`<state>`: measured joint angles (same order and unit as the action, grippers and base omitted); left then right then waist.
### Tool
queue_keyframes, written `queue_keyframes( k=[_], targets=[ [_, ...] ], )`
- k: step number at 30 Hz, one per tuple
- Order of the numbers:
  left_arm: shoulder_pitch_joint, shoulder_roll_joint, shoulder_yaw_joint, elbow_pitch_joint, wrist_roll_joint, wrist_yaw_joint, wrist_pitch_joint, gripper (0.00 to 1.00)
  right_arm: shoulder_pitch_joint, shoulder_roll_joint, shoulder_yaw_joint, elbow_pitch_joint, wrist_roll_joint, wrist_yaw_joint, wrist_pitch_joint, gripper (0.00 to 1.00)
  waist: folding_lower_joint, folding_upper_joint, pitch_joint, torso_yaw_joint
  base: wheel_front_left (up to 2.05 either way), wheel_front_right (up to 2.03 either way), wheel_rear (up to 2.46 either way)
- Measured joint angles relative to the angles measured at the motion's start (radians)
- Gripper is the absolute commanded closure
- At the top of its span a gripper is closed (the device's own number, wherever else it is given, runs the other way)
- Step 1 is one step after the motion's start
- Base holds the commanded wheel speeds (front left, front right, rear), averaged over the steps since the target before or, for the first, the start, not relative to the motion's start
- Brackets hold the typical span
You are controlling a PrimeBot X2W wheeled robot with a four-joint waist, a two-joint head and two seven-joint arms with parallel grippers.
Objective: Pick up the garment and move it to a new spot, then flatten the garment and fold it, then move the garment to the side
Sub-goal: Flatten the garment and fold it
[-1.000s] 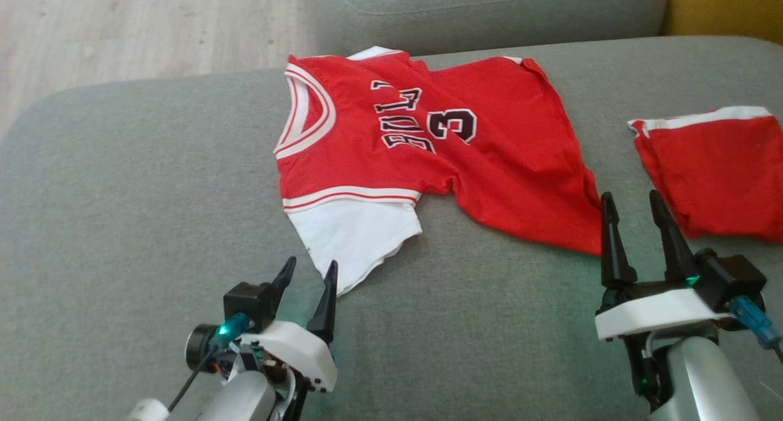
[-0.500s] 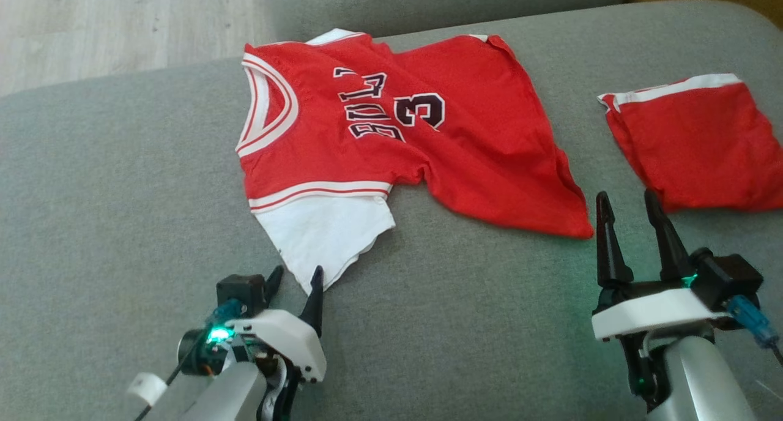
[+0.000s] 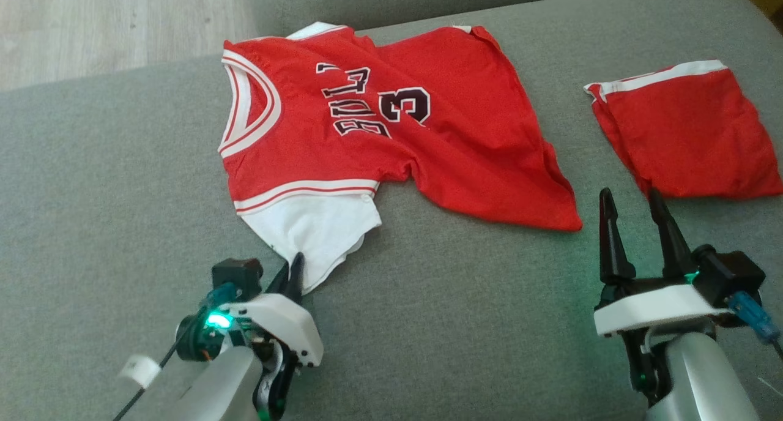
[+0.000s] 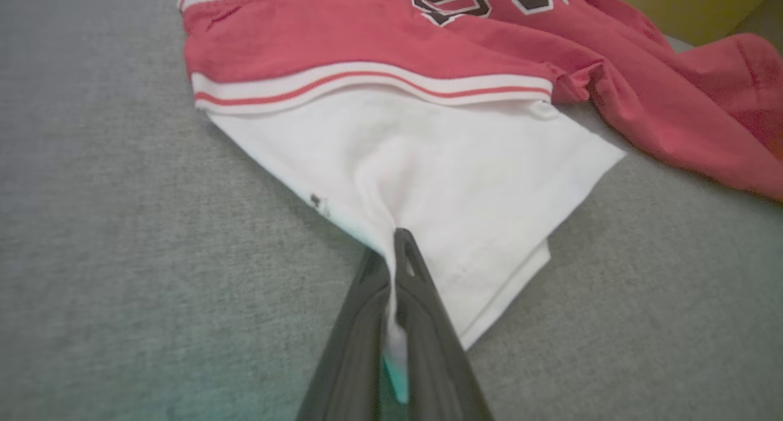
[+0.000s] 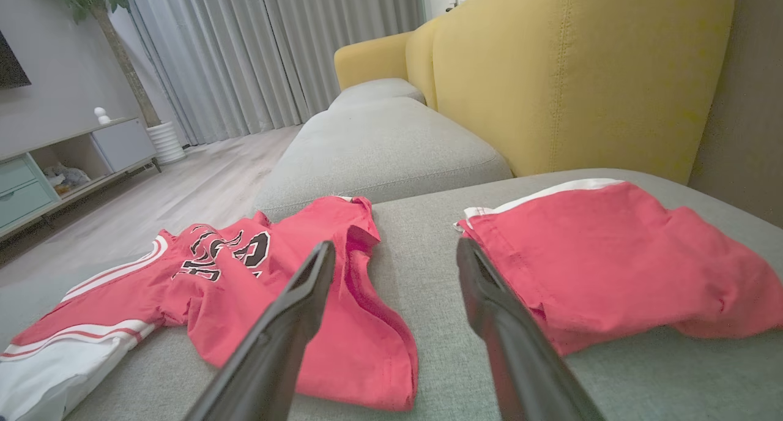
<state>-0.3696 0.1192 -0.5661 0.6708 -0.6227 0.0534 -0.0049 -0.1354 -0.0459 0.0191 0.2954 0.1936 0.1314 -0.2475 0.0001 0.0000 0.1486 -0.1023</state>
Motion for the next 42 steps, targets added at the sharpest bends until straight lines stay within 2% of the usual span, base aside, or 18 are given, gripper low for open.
queue_keyframes(
  k=[5, 11, 15, 21, 26, 40, 41, 42],
  targets=[
    [0.010, 0.008, 0.030, -0.022, 0.000, 0.031, -0.084, 1.00, 0.003, 0.000, -0.015, 0.039, -0.009, 0.000, 0.005, 0.00, 0.0000, 0.0000, -0.022, 0.006, 0.00, 0.00, 0.00],
    [0.010, 0.033, 0.063, -0.103, 0.017, 0.061, -0.195, 1.00, 0.006, 0.000, -0.032, 0.091, -0.011, 0.000, 0.061, 0.00, -0.0001, 0.0000, -0.047, 0.021, 0.00, 0.00, 0.00],
    [0.020, 0.036, 0.090, -0.165, 0.026, 0.072, -0.229, 1.00, 0.007, -0.001, -0.069, 0.145, -0.010, 0.000, 0.100, 0.00, -0.0001, 0.0000, -0.055, 0.035, 0.00, 0.00, 0.00],
    [0.055, 0.039, 0.135, -0.247, 0.070, 0.098, -0.244, 1.00, 0.002, 0.001, -0.068, 0.203, -0.005, 0.000, 0.124, 0.00, -0.0001, 0.0000, -0.051, 0.058, 0.00, 0.00, 0.00],
    [0.063, 0.032, 0.169, -0.318, 0.117, 0.093, -0.244, 1.00, -0.046, 0.001, -0.062, 0.289, 0.018, 0.000, 0.148, 0.00, 0.0000, 0.0000, -0.038, 0.077, 0.00, 0.00, 0.00],
    [0.073, -0.002, 0.188, -0.330, 0.176, 0.042, -0.245, 1.00, -0.203, -0.005, -0.001, 0.539, 0.065, 0.000, 0.154, 0.00, -0.0001, 0.0000, -0.016, 0.112, 0.00, 0.00, 0.00],
    [0.073, -0.004, 0.190, -0.330, 0.177, 0.042, -0.245, 1.00, -0.211, -0.007, 0.008, 0.551, 0.072, 0.000, 0.151, 0.33, -0.0001, 0.0000, -0.016, 0.112, 0.00, 0.00, 0.00],
    [0.073, -0.005, 0.194, -0.330, 0.177, 0.038, -0.245, 1.00, -0.218, -0.009, 0.015, 0.562, 0.079, 0.000, 0.149, 0.80, -0.0001, 0.0000, -0.017, 0.112, 0.00, 0.00, 0.00]
  ],
)
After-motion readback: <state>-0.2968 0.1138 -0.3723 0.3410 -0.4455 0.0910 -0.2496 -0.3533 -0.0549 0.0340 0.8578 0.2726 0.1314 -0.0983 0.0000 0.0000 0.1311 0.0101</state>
